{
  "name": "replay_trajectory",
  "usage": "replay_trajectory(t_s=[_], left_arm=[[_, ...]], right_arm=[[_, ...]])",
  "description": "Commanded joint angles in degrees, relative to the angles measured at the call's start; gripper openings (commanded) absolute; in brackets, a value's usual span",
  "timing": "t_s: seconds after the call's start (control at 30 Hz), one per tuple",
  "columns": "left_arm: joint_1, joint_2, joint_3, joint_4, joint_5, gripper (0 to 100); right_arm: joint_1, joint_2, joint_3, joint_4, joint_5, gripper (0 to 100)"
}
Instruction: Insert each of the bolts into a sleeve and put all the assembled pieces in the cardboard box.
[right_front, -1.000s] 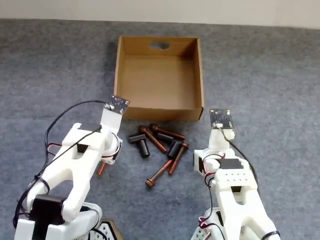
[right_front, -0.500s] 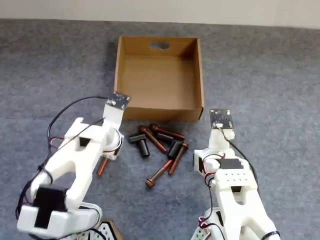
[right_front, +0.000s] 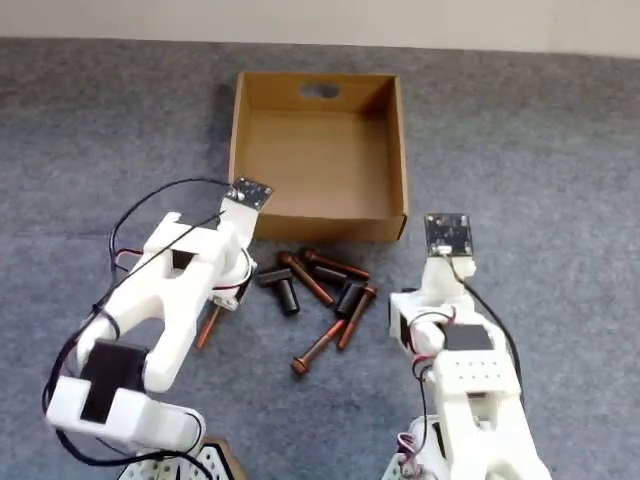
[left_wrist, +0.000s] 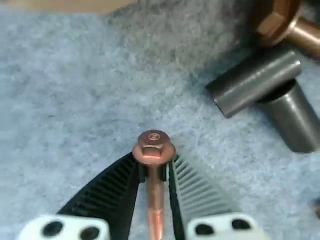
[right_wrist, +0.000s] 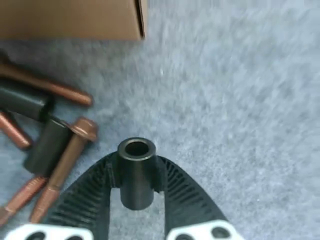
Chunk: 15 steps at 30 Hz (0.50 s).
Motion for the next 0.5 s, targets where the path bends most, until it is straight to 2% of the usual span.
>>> replay_trajectory(t_s=[0.0, 0.13, 0.23, 0.33, 0.47], left_arm=[[0.2, -11.7, -1.8, 2.5, -0.2, 1], [0.4, -22.1, -1.8, 2.9, -0.2, 1], [0.5, -28.4, -1.9, 0.0, 0.4, 1], [0.5, -34.3, -1.9, -4.1, 7.3, 1], [1.1, -41.3, -1.8, -10.3, 16.8, 1]], right_arm=[[-1.9, -13.2, 0.2, 2.6, 0.7, 0.6], [-5.1, -25.2, 2.6, 2.6, 0.7, 0.9], [-9.0, -31.3, 3.7, 0.7, 0.7, 0.9], [-12.6, -35.4, 6.5, -7.0, 0.7, 0.9], [-17.3, -36.3, 12.8, -23.0, 0.7, 0.9]])
